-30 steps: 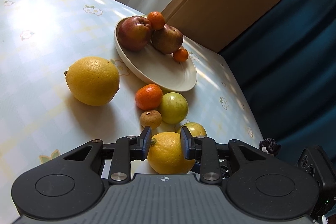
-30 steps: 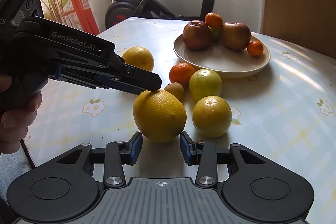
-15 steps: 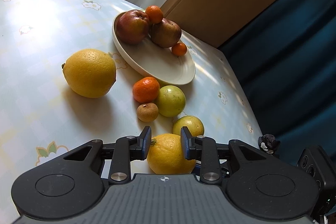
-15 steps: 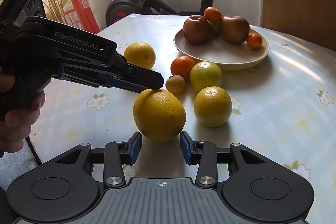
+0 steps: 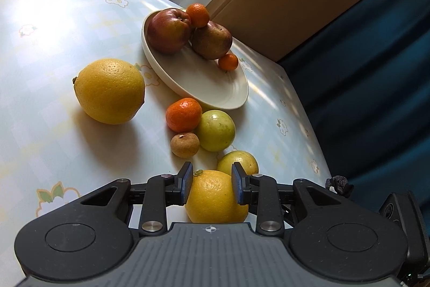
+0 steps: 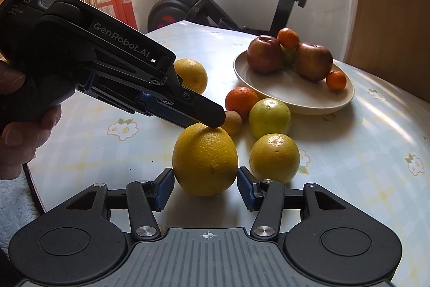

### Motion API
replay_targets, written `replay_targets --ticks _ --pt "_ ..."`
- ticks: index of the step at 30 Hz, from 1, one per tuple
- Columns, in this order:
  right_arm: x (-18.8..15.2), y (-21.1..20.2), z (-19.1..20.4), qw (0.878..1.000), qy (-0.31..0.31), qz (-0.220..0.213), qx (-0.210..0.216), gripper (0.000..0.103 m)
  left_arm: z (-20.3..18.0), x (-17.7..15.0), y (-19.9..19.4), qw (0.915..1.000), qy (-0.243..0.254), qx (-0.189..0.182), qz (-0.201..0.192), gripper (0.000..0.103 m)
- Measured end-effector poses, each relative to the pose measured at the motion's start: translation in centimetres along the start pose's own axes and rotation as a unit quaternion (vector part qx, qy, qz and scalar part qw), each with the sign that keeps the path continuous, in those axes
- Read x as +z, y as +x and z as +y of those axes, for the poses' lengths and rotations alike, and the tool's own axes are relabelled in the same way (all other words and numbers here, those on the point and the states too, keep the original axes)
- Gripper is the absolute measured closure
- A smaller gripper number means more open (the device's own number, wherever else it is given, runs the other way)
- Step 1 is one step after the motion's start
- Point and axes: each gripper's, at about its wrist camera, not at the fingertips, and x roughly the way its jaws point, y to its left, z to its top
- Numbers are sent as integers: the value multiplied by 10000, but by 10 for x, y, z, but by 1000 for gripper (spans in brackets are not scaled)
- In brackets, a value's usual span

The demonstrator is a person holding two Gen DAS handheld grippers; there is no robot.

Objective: Organize fruits
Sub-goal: 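Carry the yellow orange with the left tool over the beige plate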

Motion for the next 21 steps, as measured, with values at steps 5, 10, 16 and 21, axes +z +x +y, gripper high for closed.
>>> replay_targets --ticks 5,10,16,21 --pt "-3 -2 -3 9999 117 -57 32 55 3 -2 2 9998 -196 -81 40 67" --pt "-4 -2 -4 9998 150 -85 61 55 4 -2 3 9997 -222 -100 76 64" --pt "-4 -2 -6 9997 192 -95 76 55 2 -3 5 9998 -165 -94 91 62" --pt "-6 -2 -7 9996 237 -108 103 55 -1 -4 5 9999 -85 -87 81 62"
